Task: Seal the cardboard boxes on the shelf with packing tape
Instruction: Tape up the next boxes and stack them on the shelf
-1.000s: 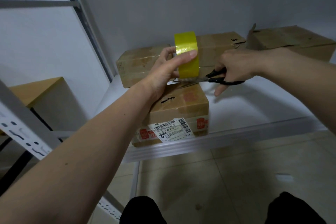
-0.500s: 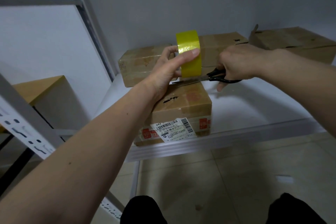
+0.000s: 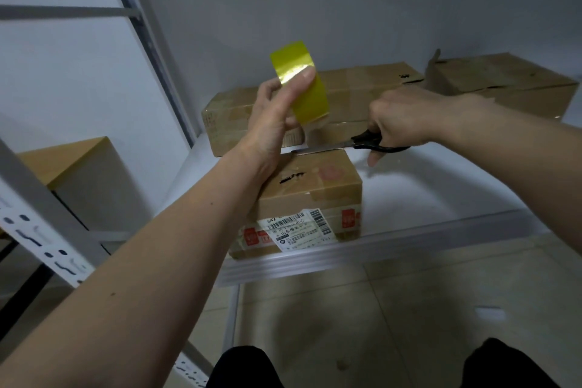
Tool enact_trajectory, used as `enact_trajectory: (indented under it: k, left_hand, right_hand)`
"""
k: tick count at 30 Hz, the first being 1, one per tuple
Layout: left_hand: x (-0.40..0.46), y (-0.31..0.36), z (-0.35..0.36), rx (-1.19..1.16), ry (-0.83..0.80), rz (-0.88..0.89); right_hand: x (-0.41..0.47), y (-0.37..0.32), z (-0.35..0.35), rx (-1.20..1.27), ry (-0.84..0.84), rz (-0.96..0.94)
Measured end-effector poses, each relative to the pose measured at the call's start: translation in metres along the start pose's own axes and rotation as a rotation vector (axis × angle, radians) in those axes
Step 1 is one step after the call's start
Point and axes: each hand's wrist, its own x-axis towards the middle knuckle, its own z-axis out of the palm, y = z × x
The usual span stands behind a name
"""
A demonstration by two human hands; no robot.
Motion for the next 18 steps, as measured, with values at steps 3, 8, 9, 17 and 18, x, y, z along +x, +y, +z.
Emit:
enact_trajectory:
  k: [3, 8, 9, 17, 18]
  left_hand:
    - [-0.001, 0.002, 0.000, -0.109, 0.048, -0.016]
    - [-0.003, 0.009, -0.005, -0.265, 0.131, 0.006]
    - [-0.003, 0.010, -0.006, -0.299, 0.154, 0.007]
    - [-0.019, 0.021, -0.012, -0.256, 0.228, -0.006]
    - [-0.023, 0.023, -0.014, -0.245, 0.227, -0.012]
  right_hand:
    - [-0.001, 0.007, 0.002, 0.276, -0.088, 0.074]
    - [-0.008, 0.018, 0.020, 0.804, -0.409, 0.185]
    - [-0.008, 0.019, 0.028, 0.755, -0.427, 0.254]
    - [-0.011, 0.022, 0.056, 0.733, -0.338, 0.547]
    - [-0.013, 0.022, 0.053, 0.781, -0.336, 0.558]
